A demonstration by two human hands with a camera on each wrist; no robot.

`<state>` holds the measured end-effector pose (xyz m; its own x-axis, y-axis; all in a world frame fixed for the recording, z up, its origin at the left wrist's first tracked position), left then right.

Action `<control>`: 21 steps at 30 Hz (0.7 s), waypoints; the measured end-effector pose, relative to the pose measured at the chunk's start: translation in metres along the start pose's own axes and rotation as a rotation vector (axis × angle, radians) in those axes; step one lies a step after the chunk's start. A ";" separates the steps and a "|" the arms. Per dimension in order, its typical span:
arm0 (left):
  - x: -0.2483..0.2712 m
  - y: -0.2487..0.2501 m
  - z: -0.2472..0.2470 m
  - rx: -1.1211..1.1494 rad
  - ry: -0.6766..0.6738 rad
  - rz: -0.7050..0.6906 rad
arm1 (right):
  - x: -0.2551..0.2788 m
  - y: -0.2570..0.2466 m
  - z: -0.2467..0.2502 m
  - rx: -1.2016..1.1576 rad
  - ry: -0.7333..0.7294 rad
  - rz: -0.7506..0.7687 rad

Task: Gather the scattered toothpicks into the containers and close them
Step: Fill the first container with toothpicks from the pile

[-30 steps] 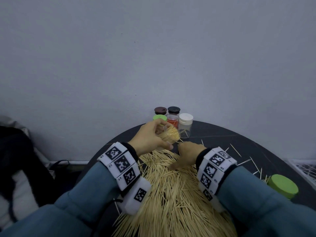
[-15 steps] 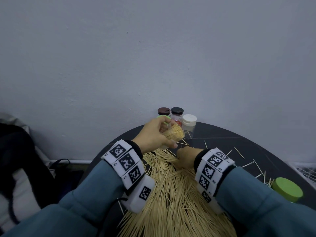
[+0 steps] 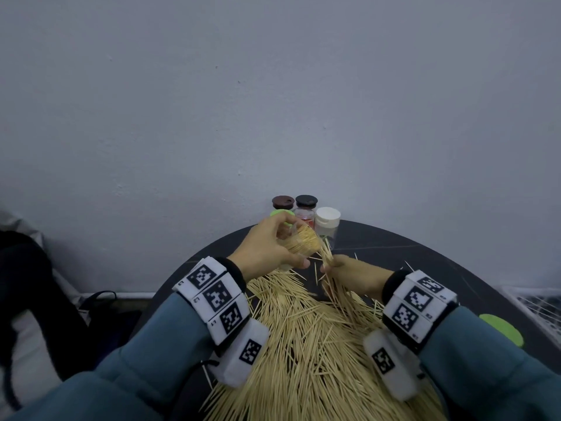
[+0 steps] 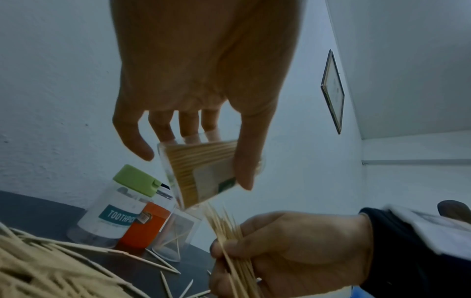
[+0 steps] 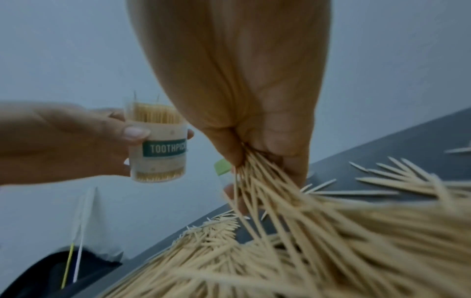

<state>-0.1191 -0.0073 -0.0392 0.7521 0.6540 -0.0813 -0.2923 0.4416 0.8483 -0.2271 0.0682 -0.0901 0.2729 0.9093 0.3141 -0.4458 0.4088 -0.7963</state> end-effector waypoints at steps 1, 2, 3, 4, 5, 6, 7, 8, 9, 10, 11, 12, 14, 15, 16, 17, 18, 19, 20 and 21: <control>0.001 0.001 -0.001 0.012 0.002 -0.009 | 0.003 0.003 0.001 -0.125 0.011 0.000; 0.001 0.003 -0.002 0.023 0.001 -0.017 | 0.006 0.006 0.002 -0.227 0.017 0.001; 0.002 0.004 -0.003 0.032 -0.009 -0.021 | 0.007 0.010 0.004 -0.304 0.023 0.001; 0.002 0.006 -0.005 0.038 -0.025 -0.023 | 0.007 0.013 0.006 -0.359 0.024 0.008; 0.003 0.006 -0.008 0.047 -0.045 -0.021 | 0.007 0.015 0.006 -0.395 0.024 0.017; 0.004 0.006 -0.011 0.055 -0.068 -0.018 | 0.006 0.017 0.007 -0.433 0.029 0.030; 0.005 0.007 -0.015 0.061 -0.090 -0.014 | 0.006 0.018 0.009 -0.472 0.034 0.046; 0.005 0.007 -0.018 0.058 -0.113 -0.007 | 0.007 0.019 0.010 -0.499 0.039 0.063; 0.006 0.007 -0.022 0.050 -0.136 0.001 | 0.007 0.020 0.012 -0.510 0.044 0.082; 0.007 0.007 -0.025 0.037 -0.158 0.008 | 0.008 0.020 0.013 -0.511 0.047 0.100; 0.008 0.006 -0.028 0.022 -0.180 0.013 | 0.010 0.021 0.014 -0.518 0.050 0.119; 0.009 0.006 -0.031 0.006 -0.199 0.018 | 0.012 0.020 0.015 -0.537 0.051 0.136; 0.010 0.006 -0.035 0.004 -0.231 0.022 | 0.017 0.017 0.017 -0.588 0.061 0.169; 0.011 0.005 -0.036 0.013 -0.239 0.024 | 0.018 0.015 0.019 -0.629 0.072 0.189; 0.012 0.006 -0.036 0.022 -0.238 0.024 | 0.020 0.013 0.020 -0.681 0.084 0.213; 0.012 0.006 -0.037 0.030 -0.235 0.025 | 0.020 0.011 0.022 -0.744 0.095 0.235; 0.012 0.006 -0.038 0.037 -0.236 0.026 | 0.019 0.010 0.023 -0.824 0.106 0.244; 0.012 0.006 -0.039 0.040 -0.244 0.025 | 0.018 0.009 0.024 -0.904 0.115 0.244; 0.012 0.006 -0.041 0.035 -0.253 0.024 | 0.018 0.009 0.025 -0.964 0.123 0.245; 0.013 0.006 -0.042 0.023 -0.266 0.024 | 0.018 0.007 0.026 -1.003 0.129 0.247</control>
<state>-0.1363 0.0294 -0.0573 0.8749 0.4781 0.0770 -0.3009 0.4120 0.8601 -0.2478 0.0896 -0.0768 0.3858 0.9197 0.0728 0.3955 -0.0936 -0.9137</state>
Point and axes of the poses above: each hand's wrist, its own x-axis away from the middle knuckle, its own z-axis out of the back of the hand, y = z × x, the point moved 8 cm from there along -x, towards the middle knuckle, and after that the axes turned 6 degrees about -x, right-handed, at the moved point
